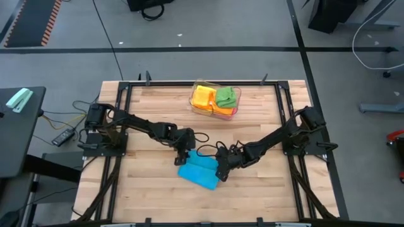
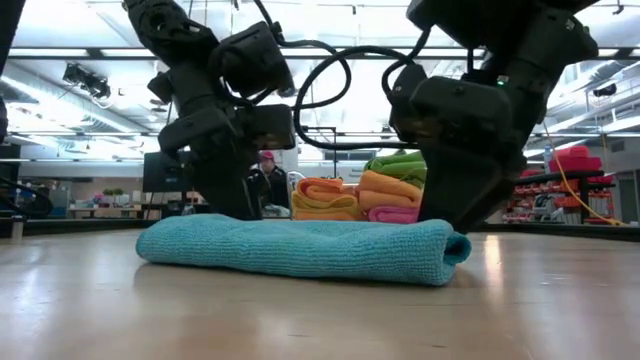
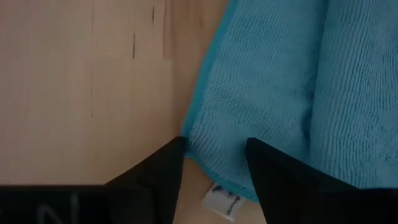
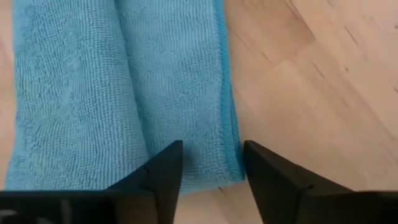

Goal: Fold microfiber towels
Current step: Fold the blue microfiber cloth

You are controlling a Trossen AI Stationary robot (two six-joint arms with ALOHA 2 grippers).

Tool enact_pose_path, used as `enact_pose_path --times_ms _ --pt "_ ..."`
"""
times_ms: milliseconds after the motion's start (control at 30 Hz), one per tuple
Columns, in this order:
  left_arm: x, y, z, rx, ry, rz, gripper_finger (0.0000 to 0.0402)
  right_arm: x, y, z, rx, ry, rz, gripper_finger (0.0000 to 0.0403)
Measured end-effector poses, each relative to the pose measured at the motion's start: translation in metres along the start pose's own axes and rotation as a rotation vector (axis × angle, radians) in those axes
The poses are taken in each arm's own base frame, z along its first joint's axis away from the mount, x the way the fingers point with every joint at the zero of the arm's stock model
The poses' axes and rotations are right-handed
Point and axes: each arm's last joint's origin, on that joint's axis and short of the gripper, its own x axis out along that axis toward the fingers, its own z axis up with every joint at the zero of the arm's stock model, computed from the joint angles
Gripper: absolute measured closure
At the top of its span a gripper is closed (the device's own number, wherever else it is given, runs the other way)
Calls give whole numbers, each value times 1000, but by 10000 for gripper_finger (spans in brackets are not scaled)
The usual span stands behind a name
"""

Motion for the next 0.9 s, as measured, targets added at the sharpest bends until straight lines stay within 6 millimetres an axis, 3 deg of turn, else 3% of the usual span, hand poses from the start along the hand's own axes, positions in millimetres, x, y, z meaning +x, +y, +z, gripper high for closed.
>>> enact_pose_path --times_ms 200,433,733,900 --pt "4 -12 3 80 -40 -19 265 0 3 3 -45 -30 -8 307" --pt "2 -19 4 176 -61 2 386 -2 7 6 -124 -35 10 386" --pt "-34 -7 17 227 -163 63 380 -33 1 13 -241 -79 -73 395" --pt "-37 -13 16 302 -161 21 387 -48 8 13 -326 -133 -47 395"
